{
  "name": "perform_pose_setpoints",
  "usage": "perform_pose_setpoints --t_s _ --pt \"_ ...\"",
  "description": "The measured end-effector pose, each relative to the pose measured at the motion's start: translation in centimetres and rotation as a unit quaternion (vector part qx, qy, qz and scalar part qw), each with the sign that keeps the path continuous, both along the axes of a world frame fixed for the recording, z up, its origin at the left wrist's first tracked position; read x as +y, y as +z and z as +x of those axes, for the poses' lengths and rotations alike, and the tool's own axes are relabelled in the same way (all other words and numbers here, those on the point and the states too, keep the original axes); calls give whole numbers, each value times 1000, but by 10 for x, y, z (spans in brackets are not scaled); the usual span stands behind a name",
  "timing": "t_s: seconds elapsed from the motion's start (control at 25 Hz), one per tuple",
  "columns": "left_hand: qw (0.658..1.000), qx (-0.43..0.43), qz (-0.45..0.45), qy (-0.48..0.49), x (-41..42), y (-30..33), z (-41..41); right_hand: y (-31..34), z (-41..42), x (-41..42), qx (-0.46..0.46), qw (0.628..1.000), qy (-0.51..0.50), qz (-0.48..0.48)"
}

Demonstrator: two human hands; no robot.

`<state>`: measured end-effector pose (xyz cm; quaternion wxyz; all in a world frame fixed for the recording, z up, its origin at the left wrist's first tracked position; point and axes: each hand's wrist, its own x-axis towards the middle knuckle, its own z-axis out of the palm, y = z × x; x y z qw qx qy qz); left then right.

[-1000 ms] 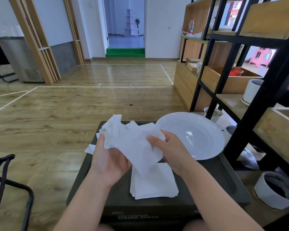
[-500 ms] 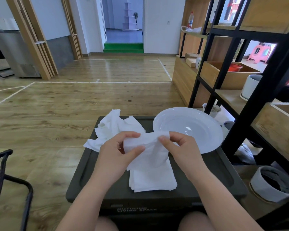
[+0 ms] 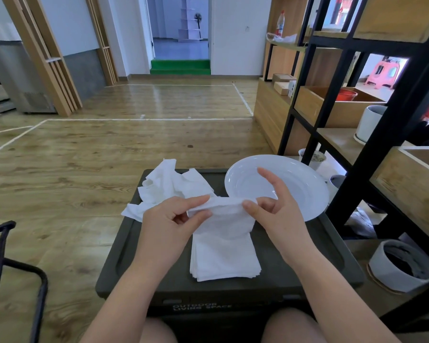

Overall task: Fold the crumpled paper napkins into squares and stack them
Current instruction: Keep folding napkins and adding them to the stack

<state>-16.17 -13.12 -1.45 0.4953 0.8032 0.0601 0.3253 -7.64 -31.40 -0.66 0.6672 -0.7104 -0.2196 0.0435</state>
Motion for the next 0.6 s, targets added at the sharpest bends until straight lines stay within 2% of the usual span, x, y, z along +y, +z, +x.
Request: perform_pose_setpoints --t_s 0.12,0.2,0.28,0.36,0.48,0.52,0.6 --pt "998 1 56 -10 3 1 0 0 1 -4 -56 995 53 -59" --pt "996 6 93 -11 5 3 1 -3 3 -2 -99 987 16 -123" --pt "996 21 81 -15 8 3 1 -3 1 2 -121 978 -32 -164" --pt "998 48 20 -22 7 0 2 -5 -1 4 -92 984 -24 -150" --pt "989 76 -118 -39 -1 -13 7 -14 -4 8 66 997 36 -21" --pt "983 87 -159 -35 -5 -20 9 -21 -4 11 99 995 24 -13" --pt "971 129 -203 8 -13 -36 14 -35 -5 17 104 993 -36 -48"
